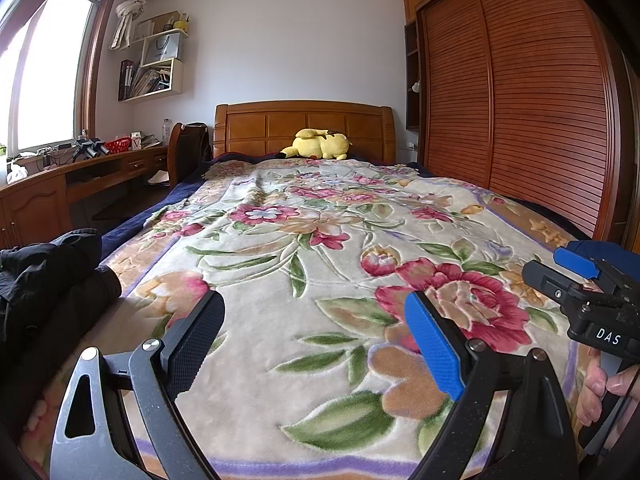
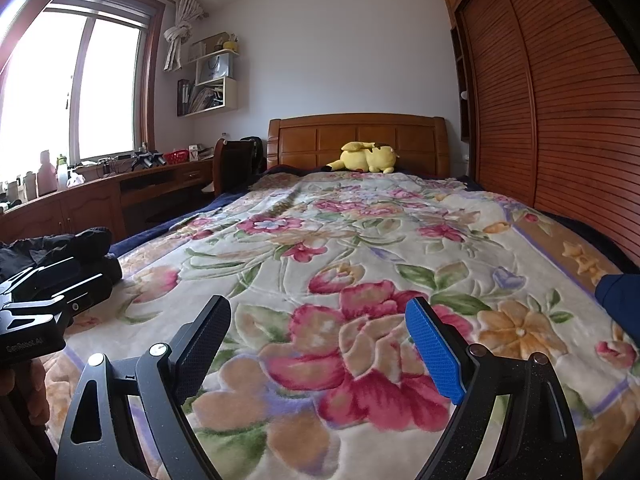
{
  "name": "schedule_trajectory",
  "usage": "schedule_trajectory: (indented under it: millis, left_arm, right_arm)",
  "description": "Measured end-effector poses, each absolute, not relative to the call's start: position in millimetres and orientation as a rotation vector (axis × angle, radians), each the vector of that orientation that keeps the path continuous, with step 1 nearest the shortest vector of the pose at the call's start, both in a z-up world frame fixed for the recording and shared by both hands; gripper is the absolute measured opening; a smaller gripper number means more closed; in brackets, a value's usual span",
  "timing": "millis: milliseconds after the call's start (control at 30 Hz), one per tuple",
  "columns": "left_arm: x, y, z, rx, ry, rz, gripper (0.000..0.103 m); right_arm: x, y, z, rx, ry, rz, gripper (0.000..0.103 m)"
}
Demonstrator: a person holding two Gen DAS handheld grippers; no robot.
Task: Fold large clothes
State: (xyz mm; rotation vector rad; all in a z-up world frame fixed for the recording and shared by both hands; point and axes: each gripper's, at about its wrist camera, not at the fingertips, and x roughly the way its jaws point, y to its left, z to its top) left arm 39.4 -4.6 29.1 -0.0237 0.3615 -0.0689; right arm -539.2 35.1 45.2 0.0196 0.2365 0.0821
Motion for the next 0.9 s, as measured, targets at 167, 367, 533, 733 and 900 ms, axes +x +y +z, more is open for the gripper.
schedule_trajectory:
  millis: [167, 367, 533, 733, 900]
  left_arm:
    - [39.1, -4.6, 28.9, -0.024, 0.362, -0.069, 0.092]
    - [38.4, -4.2, 30.4, -0.023, 0.360, -0.068, 0.092]
    - [38.0, -3.9, 30.3, -0.024, 0.360, -0.069, 0.092]
    - [37.6, -3.5, 30.5, -0.022, 0.359, -0.068, 0.092]
    - [38.0, -4.1, 29.7, -0.023, 0.359, -0.069, 0.092]
  right_arm:
    - [-539.4, 34.9, 45.6, 0.021, 0.236, 0.083, 0.090]
    - [-539.6, 35.0, 45.3, 0.020, 0.235, 0.082, 0.090]
    - [-539.7, 34.9, 45.1, 0.020, 0.235, 0.083, 0.090]
    - [-539.9, 35.1, 45.2, 0.020, 0.234, 0.081, 0.090]
    - [-539.8, 34.8, 45.3, 0.020, 0.235, 0.082, 0.090]
